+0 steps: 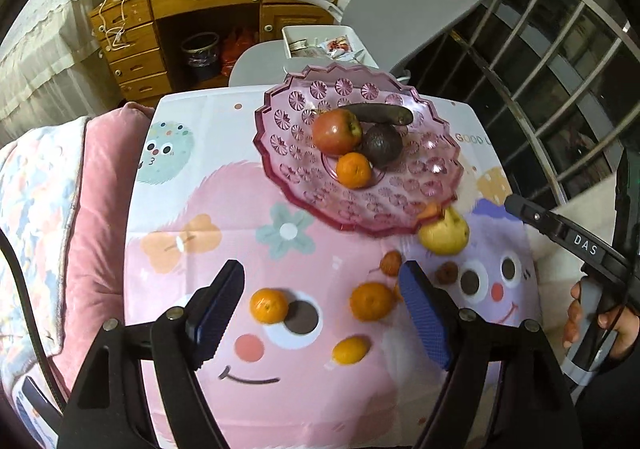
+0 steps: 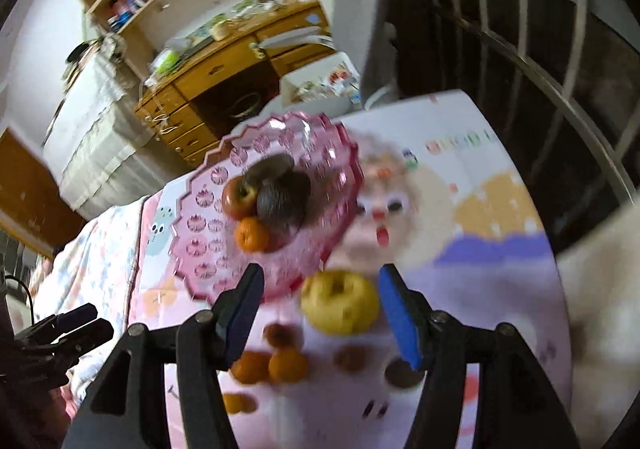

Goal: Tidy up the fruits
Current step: 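Grasp a mandarin with the left tool while the right tool grasps the lemon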

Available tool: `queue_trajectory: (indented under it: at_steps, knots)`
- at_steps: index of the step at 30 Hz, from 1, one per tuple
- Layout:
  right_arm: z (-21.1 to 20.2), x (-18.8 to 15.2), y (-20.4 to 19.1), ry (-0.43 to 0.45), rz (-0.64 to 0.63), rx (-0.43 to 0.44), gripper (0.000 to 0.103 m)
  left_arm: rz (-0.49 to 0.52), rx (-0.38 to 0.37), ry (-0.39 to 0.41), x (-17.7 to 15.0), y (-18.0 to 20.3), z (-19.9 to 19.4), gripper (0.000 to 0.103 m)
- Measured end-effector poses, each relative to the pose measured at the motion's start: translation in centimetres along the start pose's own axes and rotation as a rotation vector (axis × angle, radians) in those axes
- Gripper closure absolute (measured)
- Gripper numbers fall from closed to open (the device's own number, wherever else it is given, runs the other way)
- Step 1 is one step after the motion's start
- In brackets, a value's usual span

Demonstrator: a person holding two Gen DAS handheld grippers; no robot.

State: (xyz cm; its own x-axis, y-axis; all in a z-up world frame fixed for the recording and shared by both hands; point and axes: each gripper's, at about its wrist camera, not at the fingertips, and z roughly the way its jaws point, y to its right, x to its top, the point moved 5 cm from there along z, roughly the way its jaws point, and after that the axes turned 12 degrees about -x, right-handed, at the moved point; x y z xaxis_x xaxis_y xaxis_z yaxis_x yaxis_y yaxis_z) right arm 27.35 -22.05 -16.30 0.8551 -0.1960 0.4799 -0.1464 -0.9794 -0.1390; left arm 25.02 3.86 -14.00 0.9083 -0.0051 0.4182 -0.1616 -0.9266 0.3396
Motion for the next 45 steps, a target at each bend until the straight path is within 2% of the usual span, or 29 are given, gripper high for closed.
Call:
queue_trajectory:
  at_steps: [7,15,19,24,30,37,45]
  knots:
    - [-2.3,-4.8,-1.0,-0.046,0.122,-0.012,0.043,0.068,-0.026,-0.038,-2.8,-1.8,-2.1,0.020]
    - [-2.3,-9.8,-3.8,-0.164,0.288,0.072,0.043,0.136,-0.031,-0.091,-5.6,-4.6,-3.5,0.018]
    - [-1.6,-11.6,-5.3,-0.215,0.344,0.081,0.043,0.152,-0.028,-0.119,-6.7,-6.2,-3.2,0.018]
    - [-0.4,-14.1,-7.0,-0.301,0.458,0.127,0.043,0.182,-0.042,-0.161,-7.3,-7.6,-1.8,0.018]
    - [2.1,-16.4,-8.5,-0.421,0.557,0.094,0.043,0.236,-0.046,-0.199,-7.2,-8.1,0.9,0.018]
    - [4.2,-17.0,-8.9,-0.452,0.649,0.024,0.043,0.332,-0.081,-0.155,-6.3,-7.8,5.0,0.018]
    - [6.7,-17.5,-9.1,-0.504,0.737,-0.038,0.045,0.347,-0.112,-0.135,-5.8,-8.2,9.9,0.018]
